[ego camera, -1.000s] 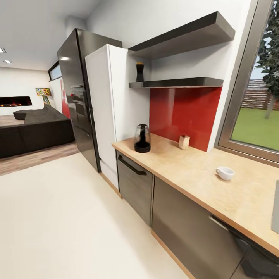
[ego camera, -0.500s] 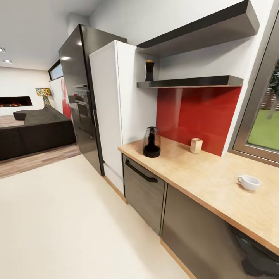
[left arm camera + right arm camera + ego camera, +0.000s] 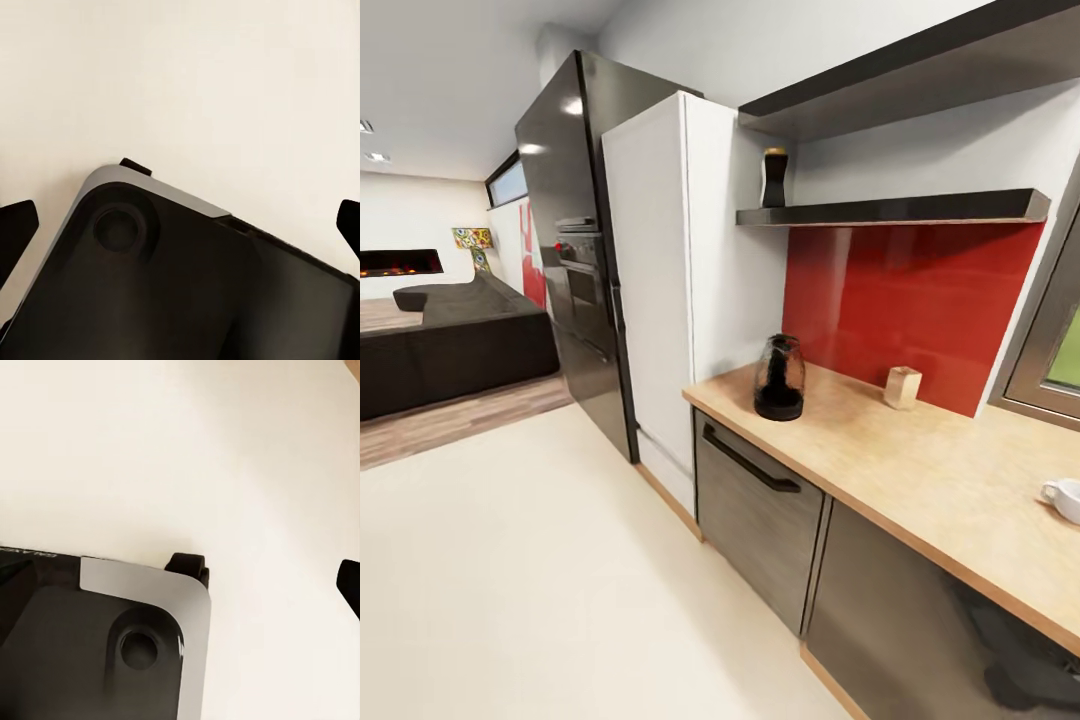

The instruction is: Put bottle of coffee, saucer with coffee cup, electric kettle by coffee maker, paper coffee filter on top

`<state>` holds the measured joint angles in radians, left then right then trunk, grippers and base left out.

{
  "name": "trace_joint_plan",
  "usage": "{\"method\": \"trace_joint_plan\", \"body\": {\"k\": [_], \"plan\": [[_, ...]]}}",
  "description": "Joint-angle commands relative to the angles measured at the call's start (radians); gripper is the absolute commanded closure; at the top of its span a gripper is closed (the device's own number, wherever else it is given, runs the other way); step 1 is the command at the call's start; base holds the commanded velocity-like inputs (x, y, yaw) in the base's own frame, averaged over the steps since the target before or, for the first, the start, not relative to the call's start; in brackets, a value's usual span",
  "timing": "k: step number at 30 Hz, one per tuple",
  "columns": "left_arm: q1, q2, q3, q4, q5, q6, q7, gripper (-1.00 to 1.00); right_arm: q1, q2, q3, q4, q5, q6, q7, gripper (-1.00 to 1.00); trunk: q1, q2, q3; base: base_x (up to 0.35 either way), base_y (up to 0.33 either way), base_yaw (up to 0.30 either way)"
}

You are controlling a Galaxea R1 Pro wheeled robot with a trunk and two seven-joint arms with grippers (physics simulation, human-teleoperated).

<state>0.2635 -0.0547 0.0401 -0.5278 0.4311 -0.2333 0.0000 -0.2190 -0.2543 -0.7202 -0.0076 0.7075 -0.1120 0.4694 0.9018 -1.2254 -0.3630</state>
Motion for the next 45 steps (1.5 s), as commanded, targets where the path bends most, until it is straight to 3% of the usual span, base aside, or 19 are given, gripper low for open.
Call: {"method": "trace_joint_plan", "body": {"k": [1, 25, 45], "plan": [[0.000, -0.001, 0.001, -0.001, 0.005, 0.000, 0.000, -1.00, 0.000, 0.000, -0.008, 0.000, 0.010, -0.003, 0.003, -1.00, 0.001, -0.001, -0.001, 0.250, 0.232, 0.000], [0.000, -0.001, 0.001, -0.001, 0.005, -0.001, 0.000, -1.00, 0.000, 0.000, -0.008, 0.000, 0.010, -0.003, 0.003, -1.00, 0.001, -0.001, -0.001, 0.250, 0.232, -0.006], [0.000, -0.001, 0.001, -0.001, 0.005, -0.001, 0.000, -1.00, 0.000, 0.000, -0.008, 0.000, 0.010, -0.002, 0.004, -1.00, 0.001, -0.001, -0.001, 0.179, 0.159, -0.219]]}}
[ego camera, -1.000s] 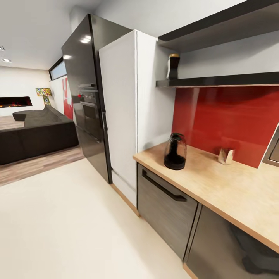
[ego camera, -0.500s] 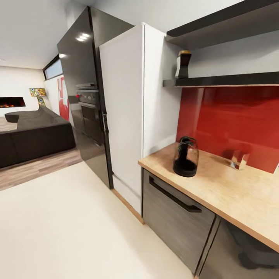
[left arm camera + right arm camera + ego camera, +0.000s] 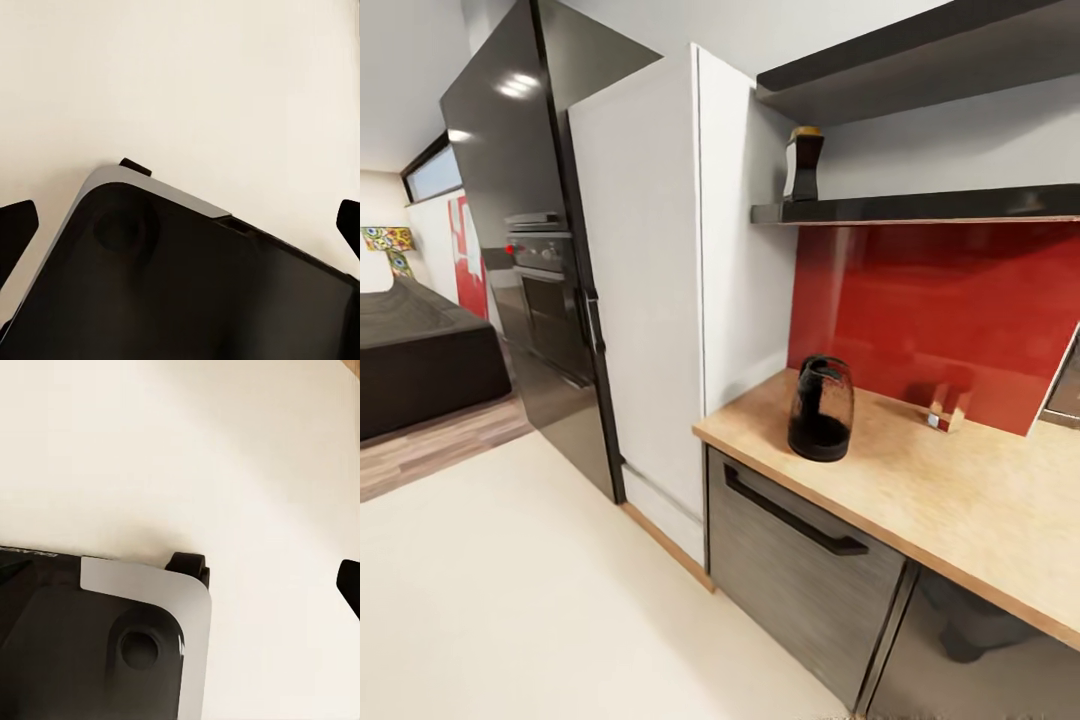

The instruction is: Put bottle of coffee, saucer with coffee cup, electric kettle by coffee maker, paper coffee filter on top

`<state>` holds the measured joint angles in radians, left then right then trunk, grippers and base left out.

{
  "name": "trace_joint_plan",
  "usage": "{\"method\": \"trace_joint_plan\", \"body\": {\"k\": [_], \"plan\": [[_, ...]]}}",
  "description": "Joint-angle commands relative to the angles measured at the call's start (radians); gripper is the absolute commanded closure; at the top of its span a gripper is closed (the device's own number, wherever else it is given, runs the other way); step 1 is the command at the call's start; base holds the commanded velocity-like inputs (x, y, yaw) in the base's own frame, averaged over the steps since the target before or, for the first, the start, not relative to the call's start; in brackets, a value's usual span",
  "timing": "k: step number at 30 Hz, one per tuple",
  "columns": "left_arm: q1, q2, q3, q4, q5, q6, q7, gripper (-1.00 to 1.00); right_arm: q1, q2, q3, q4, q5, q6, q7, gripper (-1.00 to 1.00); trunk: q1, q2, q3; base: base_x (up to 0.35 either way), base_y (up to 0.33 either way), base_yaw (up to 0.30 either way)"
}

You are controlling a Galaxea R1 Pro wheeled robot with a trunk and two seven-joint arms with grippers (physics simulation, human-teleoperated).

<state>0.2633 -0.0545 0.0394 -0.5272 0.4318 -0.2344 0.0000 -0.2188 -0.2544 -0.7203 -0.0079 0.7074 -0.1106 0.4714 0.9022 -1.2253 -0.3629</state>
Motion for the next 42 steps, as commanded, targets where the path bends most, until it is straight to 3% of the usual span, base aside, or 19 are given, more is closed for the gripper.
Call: {"method": "trace_joint_plan", "body": {"k": [1, 25, 42], "plan": [[0.001, -0.001, 0.002, -0.002, 0.004, 0.000, 0.000, -1.00, -0.001, 0.000, -0.008, 0.000, 0.011, -0.003, 0.003, -1.00, 0.000, -0.001, -0.001, 0.012, 0.009, -0.251], [0.001, -0.001, 0.002, -0.002, 0.004, 0.000, 0.000, -1.00, -0.001, 0.000, -0.008, 0.000, 0.011, -0.003, 0.003, -1.00, 0.000, -0.001, -0.001, 0.004, 0.006, -0.251], [0.001, -0.001, 0.001, -0.002, 0.004, 0.000, 0.000, -1.00, -0.001, 0.000, -0.008, -0.001, 0.011, -0.003, 0.003, -1.00, 0.000, -0.001, -0.001, 0.144, 0.174, -0.118]]}}
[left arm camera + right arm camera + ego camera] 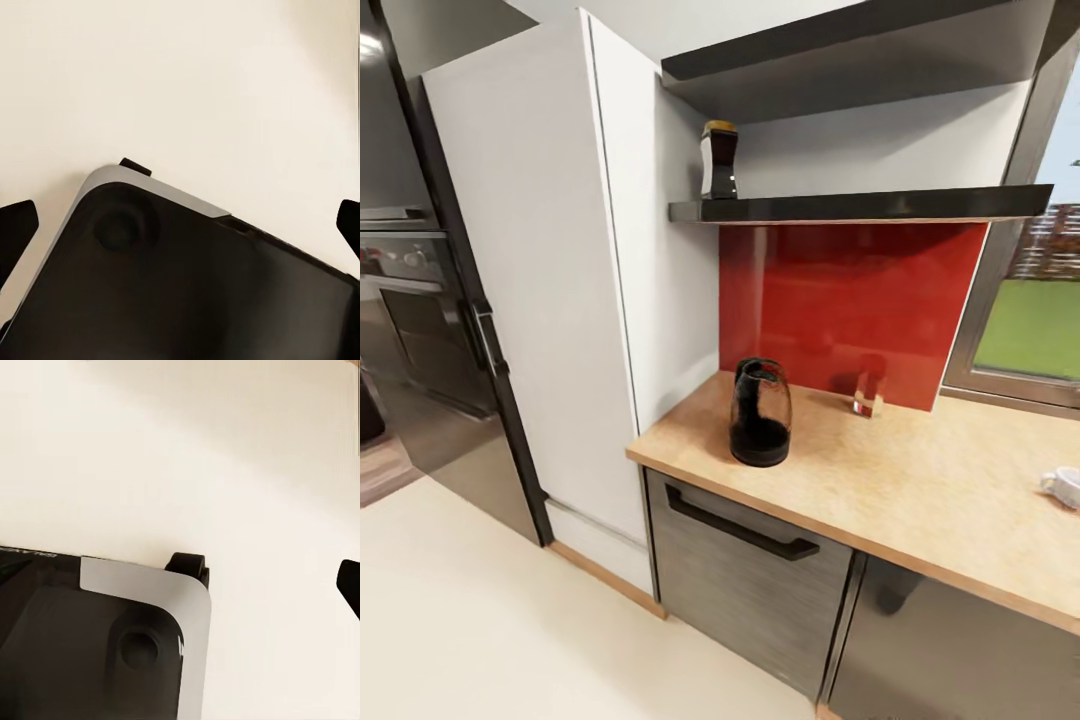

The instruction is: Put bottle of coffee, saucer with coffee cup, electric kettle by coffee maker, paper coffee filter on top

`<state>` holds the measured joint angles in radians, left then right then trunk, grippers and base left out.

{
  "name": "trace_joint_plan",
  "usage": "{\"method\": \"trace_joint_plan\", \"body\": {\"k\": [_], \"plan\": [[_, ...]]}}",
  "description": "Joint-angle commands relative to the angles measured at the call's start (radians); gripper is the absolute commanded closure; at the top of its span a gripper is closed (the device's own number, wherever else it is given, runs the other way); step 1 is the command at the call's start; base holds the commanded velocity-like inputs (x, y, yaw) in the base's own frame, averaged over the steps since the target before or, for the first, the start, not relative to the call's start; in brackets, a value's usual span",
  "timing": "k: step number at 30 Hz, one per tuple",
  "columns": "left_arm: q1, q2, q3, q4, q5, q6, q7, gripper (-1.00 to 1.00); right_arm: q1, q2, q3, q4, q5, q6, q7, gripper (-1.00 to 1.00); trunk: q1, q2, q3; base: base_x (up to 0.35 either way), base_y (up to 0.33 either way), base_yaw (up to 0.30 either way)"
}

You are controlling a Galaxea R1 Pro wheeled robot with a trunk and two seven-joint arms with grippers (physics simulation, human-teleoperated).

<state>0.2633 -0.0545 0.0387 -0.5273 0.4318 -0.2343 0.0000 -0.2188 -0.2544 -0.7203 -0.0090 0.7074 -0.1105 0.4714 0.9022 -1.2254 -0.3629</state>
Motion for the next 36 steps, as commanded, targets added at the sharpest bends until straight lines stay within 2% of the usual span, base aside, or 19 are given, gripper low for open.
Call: {"method": "trace_joint_plan", "body": {"k": [1, 16, 36], "plan": [[0.001, -0.001, 0.002, -0.002, 0.004, 0.000, 0.000, -1.00, -0.001, 0.000, -0.008, 0.000, 0.011, -0.003, 0.003, -1.00, 0.000, -0.001, -0.001, 0.026, 0.027, -0.244], [0.001, -0.001, 0.003, -0.002, 0.004, 0.000, 0.000, -1.00, -0.001, 0.000, -0.008, 0.000, 0.011, -0.003, 0.003, -1.00, 0.000, -0.001, -0.001, 0.005, 0.031, -0.241], [0.001, -0.001, 0.003, -0.001, 0.004, 0.000, 0.000, -1.00, -0.001, 0.000, -0.008, 0.000, 0.011, -0.003, 0.003, -1.00, 0.000, -0.001, -0.001, 0.042, 0.289, -0.038]]}}
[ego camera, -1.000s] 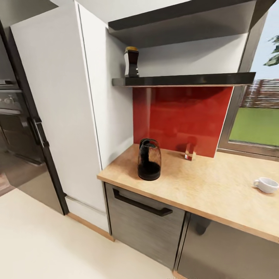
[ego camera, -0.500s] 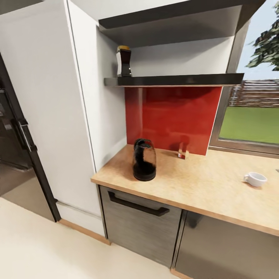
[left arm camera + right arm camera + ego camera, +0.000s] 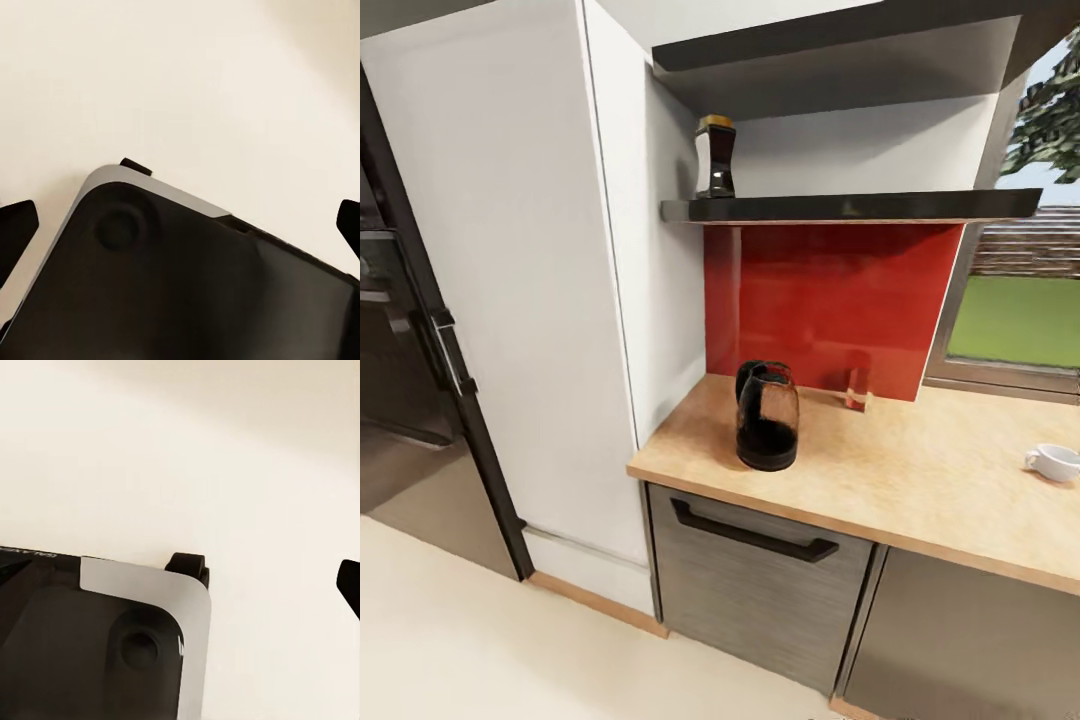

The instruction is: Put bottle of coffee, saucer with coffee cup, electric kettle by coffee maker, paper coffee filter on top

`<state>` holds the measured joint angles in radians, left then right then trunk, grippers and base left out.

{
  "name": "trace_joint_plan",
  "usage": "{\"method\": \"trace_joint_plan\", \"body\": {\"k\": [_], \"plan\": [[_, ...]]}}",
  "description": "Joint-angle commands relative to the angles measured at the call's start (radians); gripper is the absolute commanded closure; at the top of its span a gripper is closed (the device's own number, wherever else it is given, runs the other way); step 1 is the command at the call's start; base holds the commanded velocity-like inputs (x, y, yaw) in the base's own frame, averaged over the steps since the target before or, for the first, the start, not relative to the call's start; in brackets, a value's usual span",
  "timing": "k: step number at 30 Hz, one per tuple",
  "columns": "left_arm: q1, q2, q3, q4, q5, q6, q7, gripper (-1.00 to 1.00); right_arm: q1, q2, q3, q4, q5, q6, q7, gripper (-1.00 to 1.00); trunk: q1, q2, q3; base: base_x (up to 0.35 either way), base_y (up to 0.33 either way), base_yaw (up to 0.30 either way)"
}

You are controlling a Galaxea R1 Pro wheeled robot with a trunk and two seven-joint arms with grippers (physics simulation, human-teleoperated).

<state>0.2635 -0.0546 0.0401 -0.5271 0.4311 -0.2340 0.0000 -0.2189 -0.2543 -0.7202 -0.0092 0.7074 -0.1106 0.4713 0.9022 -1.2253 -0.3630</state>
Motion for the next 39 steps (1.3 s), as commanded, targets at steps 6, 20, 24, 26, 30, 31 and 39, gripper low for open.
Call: {"method": "trace_joint_plan", "body": {"k": [6, 20, 24, 26, 30, 31, 39], "plan": [[0.000, -0.001, 0.001, -0.001, 0.005, -0.001, 0.000, -1.00, 0.000, 0.000, -0.008, 0.000, 0.011, -0.003, 0.003, -1.00, 0.000, -0.001, -0.001, 0.002, 0.089, -0.222], [0.000, -0.001, 0.001, -0.001, 0.005, -0.001, 0.000, -1.00, 0.000, 0.000, -0.008, 0.000, 0.011, -0.003, 0.003, -1.00, 0.000, -0.001, -0.001, -0.073, 0.069, -0.226], [0.000, -0.001, 0.001, -0.001, 0.005, -0.001, 0.001, -1.00, 0.000, 0.000, -0.006, 0.000, 0.011, -0.003, 0.003, -1.00, 0.000, -0.001, -0.001, -0.165, 0.211, -0.042], [0.000, -0.001, 0.001, -0.001, 0.005, -0.001, 0.001, -1.00, 0.000, 0.000, -0.006, 0.000, 0.011, -0.004, 0.002, -1.00, 0.000, -0.001, -0.001, -0.068, 0.174, -0.013], [0.000, -0.001, 0.001, -0.001, 0.005, -0.001, 0.001, -1.00, 0.000, 0.000, -0.005, 0.000, 0.011, -0.003, 0.001, -1.00, 0.000, -0.001, -0.001, -0.029, 0.081, -0.005], [0.000, -0.001, 0.001, -0.001, 0.005, -0.001, 0.001, -1.00, 0.000, 0.000, -0.005, 0.000, 0.011, -0.003, 0.001, -1.00, 0.000, -0.001, -0.001, -0.010, 0.028, -0.015], [0.000, -0.001, 0.001, -0.001, 0.005, -0.001, 0.002, -1.00, 0.000, 0.000, -0.005, 0.001, 0.011, -0.003, 0.004, -1.00, 0.000, -0.001, -0.001, -0.002, 0.006, -0.154]]}}
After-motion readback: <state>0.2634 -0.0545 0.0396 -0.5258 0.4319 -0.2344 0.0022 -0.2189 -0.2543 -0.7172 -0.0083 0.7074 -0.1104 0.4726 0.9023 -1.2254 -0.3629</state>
